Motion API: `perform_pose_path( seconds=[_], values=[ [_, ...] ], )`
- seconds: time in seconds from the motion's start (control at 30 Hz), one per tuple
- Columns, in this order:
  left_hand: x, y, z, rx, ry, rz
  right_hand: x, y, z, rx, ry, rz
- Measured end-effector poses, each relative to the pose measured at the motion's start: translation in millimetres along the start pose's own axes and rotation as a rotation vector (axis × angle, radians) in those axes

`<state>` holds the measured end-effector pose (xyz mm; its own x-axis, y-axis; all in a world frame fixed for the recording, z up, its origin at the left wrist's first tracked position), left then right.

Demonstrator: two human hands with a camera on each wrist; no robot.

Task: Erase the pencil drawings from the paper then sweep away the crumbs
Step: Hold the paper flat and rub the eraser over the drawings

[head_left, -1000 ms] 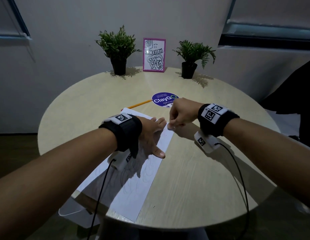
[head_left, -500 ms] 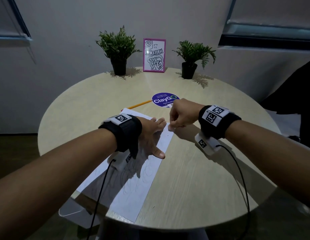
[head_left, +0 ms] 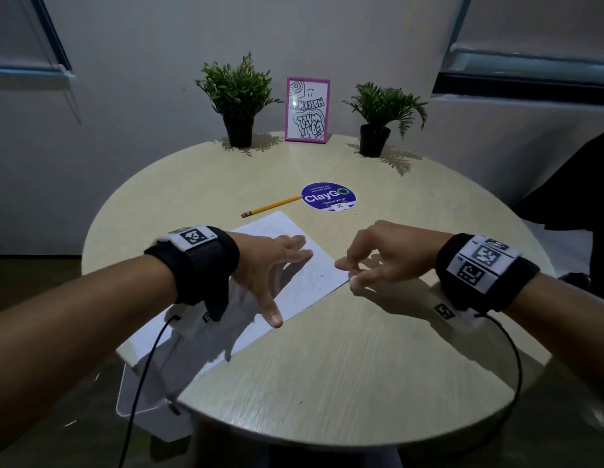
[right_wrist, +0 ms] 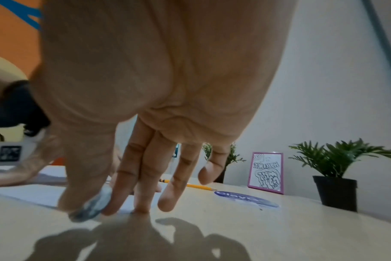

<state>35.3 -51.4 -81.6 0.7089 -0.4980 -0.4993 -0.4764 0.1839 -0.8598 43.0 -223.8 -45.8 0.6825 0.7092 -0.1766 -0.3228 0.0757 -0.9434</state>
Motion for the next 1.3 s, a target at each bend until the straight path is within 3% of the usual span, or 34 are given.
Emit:
perform_pose_path(
  seconds=[0.1,0.2,0.33,0.43,0.57,0.77,1.07,1.2,1.3],
  values=[
    [-6,5,10,-0.009,0.014,0.049,-9,-1,16,-0.006,-0.042,0.068],
    [-11,4,7,-0.014,0.029,0.088,-2,-11,26,-0.005,-0.082,-0.004],
    [-13,-16,-3,-0.006,0.003,-0.019,13,-6,28,-0.049,-0.059,-0.09],
    [-4,-22,-13,-0.007,-0.059,-0.113,9,0,37,-0.063,-0.073,-0.064],
    [11,-9,-28,-0.03,-0.094,-0.102,5,3,49,-0.025,-0.125,-0.019],
    [16,-5,-40,0.0,-0.193,-0.101,20,-21,26,-0.026,-0.02,-0.218],
    [21,-7,-39,0.017,-0.236,-0.079,37,-7,30,-0.066,-0.01,-0.16],
    [21,-6,-39,0.034,-0.262,-0.029,18,6,39,0.014,-0.051,0.063],
    [23,-6,-36,0.02,-0.272,-0.026,25,-3,34,-0.029,-0.038,-0.022]
  ],
)
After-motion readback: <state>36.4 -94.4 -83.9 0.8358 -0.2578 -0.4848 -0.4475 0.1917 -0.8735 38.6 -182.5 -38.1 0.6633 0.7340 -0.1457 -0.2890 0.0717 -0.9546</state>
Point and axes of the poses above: each hand's wrist, its own x-axis towards the middle knuckle, its own y-axis out of the palm, z = x × y, the point moved 8 cm from there along x, towards the middle knuckle, and after that the axes turned 1 degree about -y, right-handed, at the moved point
